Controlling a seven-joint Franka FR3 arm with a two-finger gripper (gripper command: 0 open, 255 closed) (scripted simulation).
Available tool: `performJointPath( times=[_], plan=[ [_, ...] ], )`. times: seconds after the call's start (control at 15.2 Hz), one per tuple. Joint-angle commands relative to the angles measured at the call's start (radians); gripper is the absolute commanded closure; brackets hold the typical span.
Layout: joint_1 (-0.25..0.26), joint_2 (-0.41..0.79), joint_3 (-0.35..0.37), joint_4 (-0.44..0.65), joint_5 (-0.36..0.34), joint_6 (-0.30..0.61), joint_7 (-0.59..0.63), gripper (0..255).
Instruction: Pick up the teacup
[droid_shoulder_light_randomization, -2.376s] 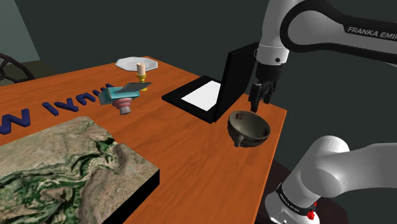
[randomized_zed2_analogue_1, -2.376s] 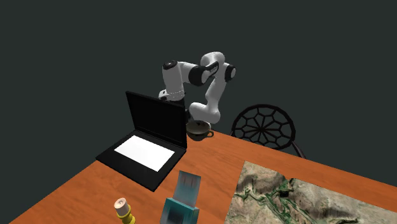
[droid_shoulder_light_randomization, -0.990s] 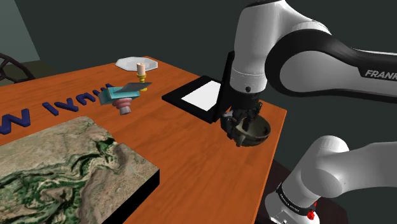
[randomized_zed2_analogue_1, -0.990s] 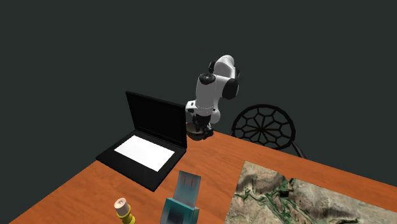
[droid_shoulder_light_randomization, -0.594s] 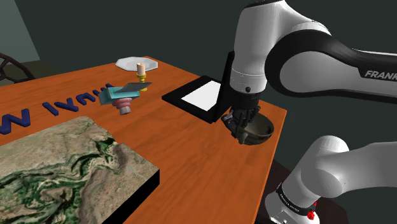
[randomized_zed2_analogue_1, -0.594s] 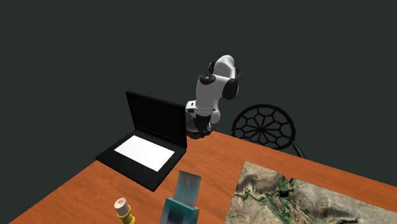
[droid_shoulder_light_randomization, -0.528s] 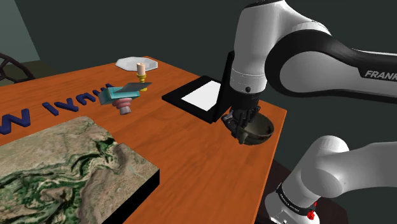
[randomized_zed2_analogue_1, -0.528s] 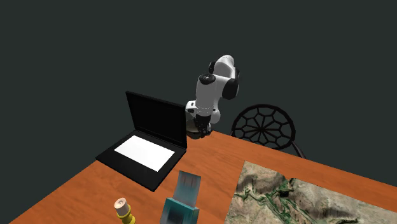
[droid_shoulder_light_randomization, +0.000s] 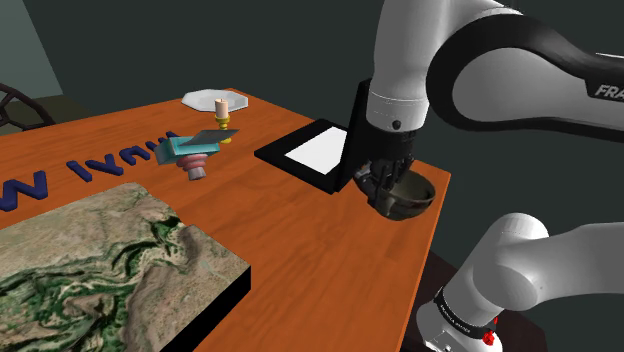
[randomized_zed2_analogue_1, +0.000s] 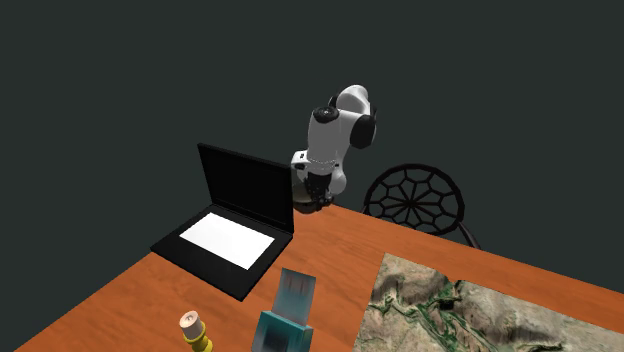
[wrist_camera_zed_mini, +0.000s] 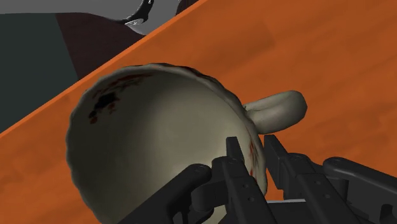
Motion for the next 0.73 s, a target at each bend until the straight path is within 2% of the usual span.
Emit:
performJointPath(
  times=[0.0,0.53,0.66],
  plan=[
    [-0.004,0.009,-0.004,0.034,-0.006,-0.025,0.001,255],
    [-0.017,0.041,-0.022,0.160,-0.026,-0.120,0.001,255],
    [-0.017,0.041,-0.022,0.163,-0.027,-0.122,0.001,255]
  ],
)
